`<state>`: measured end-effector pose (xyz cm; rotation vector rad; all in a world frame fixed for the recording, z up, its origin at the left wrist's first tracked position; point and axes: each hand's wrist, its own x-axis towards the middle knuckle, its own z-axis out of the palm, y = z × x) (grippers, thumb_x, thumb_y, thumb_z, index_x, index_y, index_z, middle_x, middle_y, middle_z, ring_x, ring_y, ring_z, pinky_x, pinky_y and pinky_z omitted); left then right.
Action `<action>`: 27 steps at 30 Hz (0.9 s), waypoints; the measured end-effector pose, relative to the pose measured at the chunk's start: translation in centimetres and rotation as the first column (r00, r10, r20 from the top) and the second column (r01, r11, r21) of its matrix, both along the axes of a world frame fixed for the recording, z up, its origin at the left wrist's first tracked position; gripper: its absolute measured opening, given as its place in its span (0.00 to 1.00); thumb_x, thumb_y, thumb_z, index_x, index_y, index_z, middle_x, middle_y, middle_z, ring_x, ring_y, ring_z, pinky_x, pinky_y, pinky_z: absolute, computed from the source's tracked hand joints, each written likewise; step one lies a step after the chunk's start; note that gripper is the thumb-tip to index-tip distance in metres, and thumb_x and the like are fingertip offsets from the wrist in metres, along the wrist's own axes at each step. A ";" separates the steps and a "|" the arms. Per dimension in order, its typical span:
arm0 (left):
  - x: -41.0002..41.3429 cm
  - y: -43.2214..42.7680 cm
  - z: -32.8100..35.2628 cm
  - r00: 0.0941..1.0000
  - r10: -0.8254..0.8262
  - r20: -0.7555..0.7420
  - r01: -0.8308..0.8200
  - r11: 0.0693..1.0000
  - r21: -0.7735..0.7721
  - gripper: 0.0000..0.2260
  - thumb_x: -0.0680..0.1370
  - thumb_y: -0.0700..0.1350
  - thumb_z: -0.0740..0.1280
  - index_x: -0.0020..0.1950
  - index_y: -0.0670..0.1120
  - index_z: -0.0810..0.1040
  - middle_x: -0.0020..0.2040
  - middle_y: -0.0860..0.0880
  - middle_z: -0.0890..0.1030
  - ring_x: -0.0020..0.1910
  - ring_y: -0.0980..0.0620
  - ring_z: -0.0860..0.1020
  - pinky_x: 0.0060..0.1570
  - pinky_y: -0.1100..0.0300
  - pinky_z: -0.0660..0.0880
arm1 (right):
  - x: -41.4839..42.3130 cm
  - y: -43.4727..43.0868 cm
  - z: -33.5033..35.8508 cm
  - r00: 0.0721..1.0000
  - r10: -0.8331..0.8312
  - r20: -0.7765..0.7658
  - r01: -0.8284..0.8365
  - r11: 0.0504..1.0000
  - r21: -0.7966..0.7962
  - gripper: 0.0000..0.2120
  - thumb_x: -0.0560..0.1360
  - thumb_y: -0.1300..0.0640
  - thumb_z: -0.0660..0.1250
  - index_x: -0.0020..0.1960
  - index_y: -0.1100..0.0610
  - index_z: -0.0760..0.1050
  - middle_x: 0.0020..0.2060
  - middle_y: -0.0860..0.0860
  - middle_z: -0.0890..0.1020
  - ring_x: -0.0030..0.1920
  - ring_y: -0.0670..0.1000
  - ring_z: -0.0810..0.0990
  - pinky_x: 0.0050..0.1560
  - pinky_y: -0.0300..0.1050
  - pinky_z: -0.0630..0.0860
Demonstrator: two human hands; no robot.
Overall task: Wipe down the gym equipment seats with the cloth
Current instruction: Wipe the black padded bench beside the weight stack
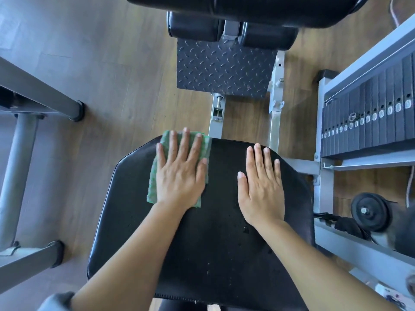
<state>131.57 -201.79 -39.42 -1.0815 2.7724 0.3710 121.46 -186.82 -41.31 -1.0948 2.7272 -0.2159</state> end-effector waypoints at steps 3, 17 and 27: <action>1.6 2.4 0.1 0.981 -0.184 -0.063 0.184 0.983 -0.004 0.25 0.81 0.55 0.48 0.78 0.53 0.54 0.79 0.50 0.51 0.78 0.47 0.46 0.74 0.44 0.43 | 0.0 0.0 0.0 1.000 0.002 0.000 -0.002 1.000 -0.002 0.28 0.81 0.49 0.44 0.78 0.59 0.52 0.77 0.54 0.55 0.77 0.52 0.49 0.76 0.53 0.45; 3.4 1.9 0.6 0.955 -0.289 -0.073 0.291 0.957 0.021 0.24 0.81 0.55 0.48 0.78 0.54 0.56 0.79 0.51 0.52 0.78 0.48 0.48 0.74 0.43 0.46 | -0.1 -0.1 0.2 1.000 0.009 0.004 -0.009 1.000 0.008 0.28 0.81 0.49 0.45 0.78 0.59 0.53 0.77 0.55 0.55 0.77 0.54 0.50 0.76 0.54 0.46; -0.2 0.8 -0.1 0.988 -0.142 -0.061 0.142 0.990 -0.009 0.24 0.81 0.54 0.48 0.78 0.52 0.56 0.78 0.48 0.54 0.78 0.45 0.49 0.74 0.43 0.45 | -0.1 -0.1 0.2 1.000 0.000 0.002 0.000 1.000 0.013 0.28 0.81 0.48 0.44 0.78 0.58 0.52 0.77 0.55 0.54 0.78 0.53 0.49 0.76 0.54 0.46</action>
